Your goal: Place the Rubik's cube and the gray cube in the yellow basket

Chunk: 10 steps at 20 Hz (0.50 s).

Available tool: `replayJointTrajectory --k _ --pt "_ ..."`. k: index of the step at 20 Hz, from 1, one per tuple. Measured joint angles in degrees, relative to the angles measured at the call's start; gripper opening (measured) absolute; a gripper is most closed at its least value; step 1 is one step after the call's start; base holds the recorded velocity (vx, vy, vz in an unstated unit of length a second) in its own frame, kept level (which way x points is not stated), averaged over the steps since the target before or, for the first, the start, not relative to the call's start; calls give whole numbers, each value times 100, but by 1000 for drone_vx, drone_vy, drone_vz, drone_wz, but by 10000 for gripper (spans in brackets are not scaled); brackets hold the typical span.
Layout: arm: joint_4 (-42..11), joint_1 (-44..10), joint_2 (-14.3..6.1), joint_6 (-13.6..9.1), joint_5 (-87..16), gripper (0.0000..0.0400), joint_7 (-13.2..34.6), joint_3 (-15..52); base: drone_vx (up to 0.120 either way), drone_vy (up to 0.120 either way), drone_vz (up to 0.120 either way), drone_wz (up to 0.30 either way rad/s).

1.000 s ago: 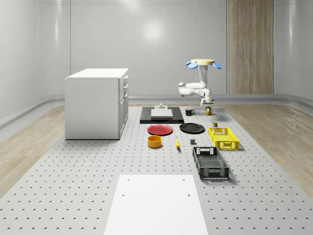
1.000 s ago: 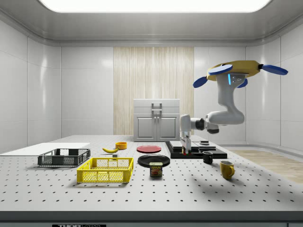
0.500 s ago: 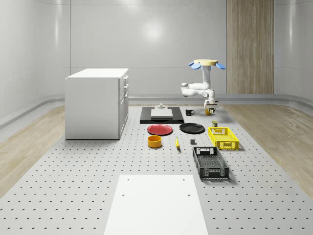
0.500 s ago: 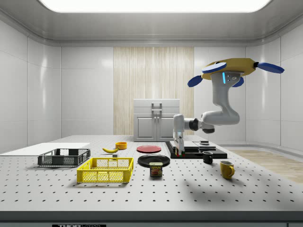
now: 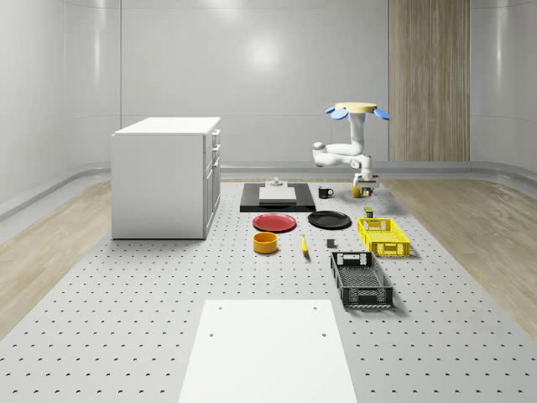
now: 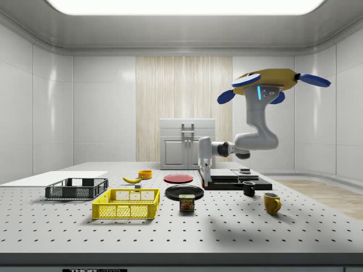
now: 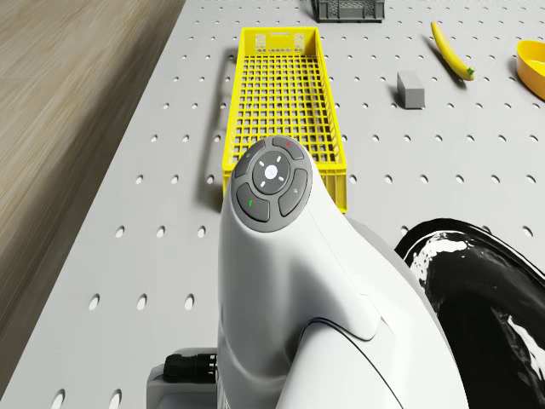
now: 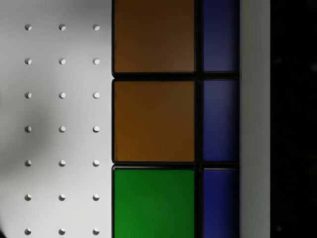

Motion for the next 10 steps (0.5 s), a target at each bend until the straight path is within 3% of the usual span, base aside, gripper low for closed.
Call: replayJointTrajectory --k 10 --pt "5 -26 -124 115 52 325 22 16 120 0 0 0"
